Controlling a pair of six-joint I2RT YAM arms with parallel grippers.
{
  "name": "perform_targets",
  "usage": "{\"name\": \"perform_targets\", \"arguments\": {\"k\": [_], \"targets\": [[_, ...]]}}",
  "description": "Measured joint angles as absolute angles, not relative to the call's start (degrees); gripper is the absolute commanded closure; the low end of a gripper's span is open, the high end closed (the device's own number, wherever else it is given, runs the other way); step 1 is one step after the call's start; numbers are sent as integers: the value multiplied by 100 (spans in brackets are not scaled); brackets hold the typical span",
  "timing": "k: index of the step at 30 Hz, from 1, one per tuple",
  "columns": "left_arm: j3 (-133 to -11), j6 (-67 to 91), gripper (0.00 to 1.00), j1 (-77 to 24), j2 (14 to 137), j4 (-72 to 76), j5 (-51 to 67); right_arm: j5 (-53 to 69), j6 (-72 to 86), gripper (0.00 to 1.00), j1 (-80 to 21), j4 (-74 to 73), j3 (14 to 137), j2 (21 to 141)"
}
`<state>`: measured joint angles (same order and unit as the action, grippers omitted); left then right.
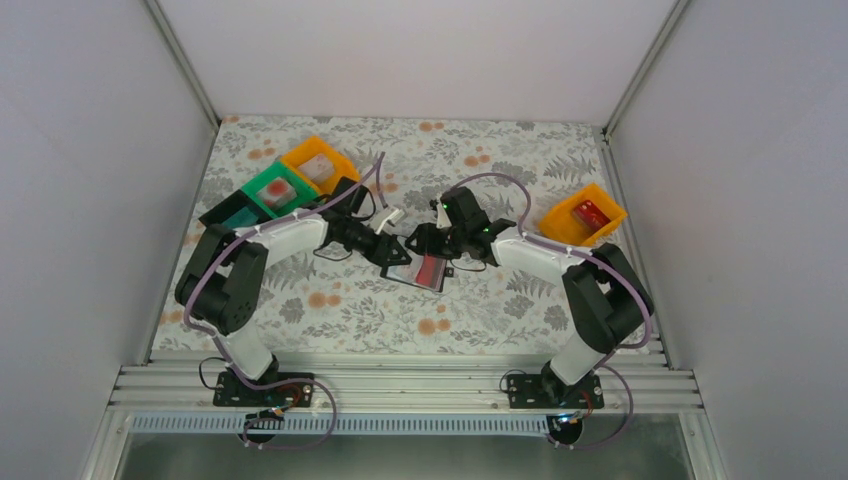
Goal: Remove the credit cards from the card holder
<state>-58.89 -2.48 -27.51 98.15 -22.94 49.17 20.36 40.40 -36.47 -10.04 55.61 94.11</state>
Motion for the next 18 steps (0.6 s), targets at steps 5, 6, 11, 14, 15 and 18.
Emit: {"name": "perform_targets", "arguments": {"k": [5, 6, 11, 14, 15, 18], "targets": [[-5850, -252, 72, -2751, 9913, -2263, 4884, 2043, 4077, 51, -3645, -987, 5561, 9365], [-5841, -257, 81, -2751, 9924, -2257, 4884, 2049, 4091, 51, -3645, -976, 5561, 9351], [-5822, -281, 98, -2751, 9970, -2237, 5076, 2067, 4088, 39, -3632, -958, 5561, 9321], [-5822, -283, 98, -2749, 9972, -2239, 5175, 2086, 4007, 27, -3605, -985, 5546, 9275], [-5822, -283, 98, -2722, 9972, -2246, 5168, 2102, 4001, 25, -3588, -980, 5509, 9214], [-5828, -353, 98, -2655, 9972, -2320, 5249, 2239, 3802, 22, -3487, -832, 5140, 8613]]}}
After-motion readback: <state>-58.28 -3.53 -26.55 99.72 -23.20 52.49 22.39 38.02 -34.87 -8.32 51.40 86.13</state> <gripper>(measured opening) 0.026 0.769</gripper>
